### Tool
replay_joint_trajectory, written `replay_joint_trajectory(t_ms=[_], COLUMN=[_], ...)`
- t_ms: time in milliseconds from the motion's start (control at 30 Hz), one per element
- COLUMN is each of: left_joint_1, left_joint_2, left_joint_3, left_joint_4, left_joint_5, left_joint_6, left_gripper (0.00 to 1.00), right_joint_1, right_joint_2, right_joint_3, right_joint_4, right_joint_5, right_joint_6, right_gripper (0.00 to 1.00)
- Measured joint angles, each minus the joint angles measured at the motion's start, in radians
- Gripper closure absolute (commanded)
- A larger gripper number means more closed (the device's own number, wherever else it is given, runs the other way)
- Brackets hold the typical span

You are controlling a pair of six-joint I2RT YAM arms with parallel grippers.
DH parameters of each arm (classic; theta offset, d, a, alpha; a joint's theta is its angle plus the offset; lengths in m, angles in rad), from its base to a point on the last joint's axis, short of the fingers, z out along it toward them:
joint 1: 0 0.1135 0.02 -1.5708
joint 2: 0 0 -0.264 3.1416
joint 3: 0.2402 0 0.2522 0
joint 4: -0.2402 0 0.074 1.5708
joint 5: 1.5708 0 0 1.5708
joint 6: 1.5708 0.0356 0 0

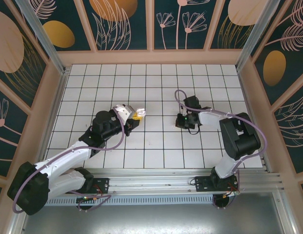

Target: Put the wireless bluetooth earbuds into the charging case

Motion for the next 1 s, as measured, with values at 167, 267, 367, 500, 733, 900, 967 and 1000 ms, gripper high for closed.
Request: replay_joint_trajectory(t_ms=[167,267,367,500,733,900,967,1000], left_joint_1=[0.0,0.0,0.0,0.0,0.0,0.0,0.0,0.0], left_joint_2=[-0.004,-0.005,-0.005,-0.004,0.02,0.037,0.038,0.038], left_joint_3=[0.0,0.0,0.0,0.0,0.002,0.002,0.002,0.002], left_joint_4=[0.0,0.0,0.0,0.0,0.011,0.039,0.05,0.052], left_joint_5=[0.0,0.0,0.0,0.008,0.051,0.074,0.077,0.078], left_joint_6=[0.0,0.0,0.0,0.0,0.0,-0.004,-0.005,-0.005], left_gripper=[1.0,1.0,1.0,1.0,1.0,1.0,1.0,1.0], right_joint_1=[0.001,0.001,0.01,0.069,0.115,0.115,0.115,0.116], right_joint_2=[-0.032,-0.07,-0.134,-0.183,-0.08,-0.014,0.006,0.016], right_joint_3=[0.005,0.012,0.012,0.018,0.092,0.137,0.155,0.165], right_joint_4=[-0.094,-0.145,-0.155,-0.142,-0.146,-0.171,-0.177,-0.179], right_joint_5=[0.068,0.112,0.132,0.163,0.172,0.182,0.182,0.182], right_joint_6=[0.048,0.107,0.179,0.256,0.312,0.316,0.316,0.316], right_gripper=[0.89,0.73,0.63,0.57,0.63,0.67,0.68,0.68])
